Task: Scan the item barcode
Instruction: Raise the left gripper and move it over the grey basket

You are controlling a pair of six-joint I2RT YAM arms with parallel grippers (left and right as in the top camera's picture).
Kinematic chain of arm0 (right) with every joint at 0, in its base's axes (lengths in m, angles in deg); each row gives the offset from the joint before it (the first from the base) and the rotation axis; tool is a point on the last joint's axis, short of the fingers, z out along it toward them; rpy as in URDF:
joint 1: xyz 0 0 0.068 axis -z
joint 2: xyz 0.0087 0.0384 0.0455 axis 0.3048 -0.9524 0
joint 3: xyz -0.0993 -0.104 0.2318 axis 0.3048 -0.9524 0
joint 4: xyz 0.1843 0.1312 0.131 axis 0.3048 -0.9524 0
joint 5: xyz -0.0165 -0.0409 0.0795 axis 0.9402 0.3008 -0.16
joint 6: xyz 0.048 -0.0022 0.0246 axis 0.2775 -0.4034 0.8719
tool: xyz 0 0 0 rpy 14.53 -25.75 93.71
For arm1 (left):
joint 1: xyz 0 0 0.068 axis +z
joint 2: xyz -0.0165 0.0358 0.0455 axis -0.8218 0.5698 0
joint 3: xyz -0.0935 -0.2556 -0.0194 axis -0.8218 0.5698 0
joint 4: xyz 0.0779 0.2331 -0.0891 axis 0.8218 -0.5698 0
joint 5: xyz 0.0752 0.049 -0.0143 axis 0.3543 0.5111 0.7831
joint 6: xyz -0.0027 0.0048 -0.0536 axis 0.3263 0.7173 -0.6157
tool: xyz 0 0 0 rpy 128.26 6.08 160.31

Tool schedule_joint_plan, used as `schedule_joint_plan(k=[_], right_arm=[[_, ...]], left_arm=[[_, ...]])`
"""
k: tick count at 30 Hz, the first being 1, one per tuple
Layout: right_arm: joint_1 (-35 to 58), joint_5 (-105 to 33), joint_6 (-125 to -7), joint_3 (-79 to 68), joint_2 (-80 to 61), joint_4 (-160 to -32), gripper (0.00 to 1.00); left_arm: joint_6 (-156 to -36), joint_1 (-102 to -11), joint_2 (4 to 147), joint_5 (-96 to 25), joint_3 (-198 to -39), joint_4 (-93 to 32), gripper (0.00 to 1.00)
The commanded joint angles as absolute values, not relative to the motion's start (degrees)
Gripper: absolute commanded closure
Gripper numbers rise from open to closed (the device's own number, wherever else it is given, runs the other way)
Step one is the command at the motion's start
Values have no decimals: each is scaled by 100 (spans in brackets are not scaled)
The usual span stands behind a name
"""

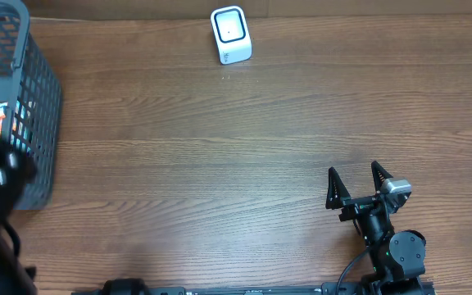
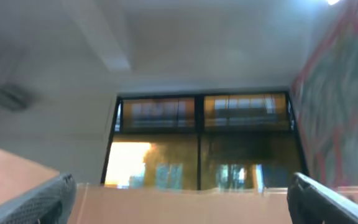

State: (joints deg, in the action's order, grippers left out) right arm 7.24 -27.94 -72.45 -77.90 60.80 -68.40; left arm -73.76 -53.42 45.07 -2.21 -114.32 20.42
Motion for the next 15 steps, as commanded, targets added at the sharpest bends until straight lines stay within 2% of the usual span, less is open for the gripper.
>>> schedule_joint_plan(k=[1, 15], right_arm=[[753, -2803, -7263, -7851, 6126, -6810, 0], [753, -2801, -7263, -7851, 6126, -6810, 0]], left_arm=[[-6952, -5342, 5132, -144, -12313, 1275, 0], [-7042, -5141, 7401, 365, -14859, -2898, 0]])
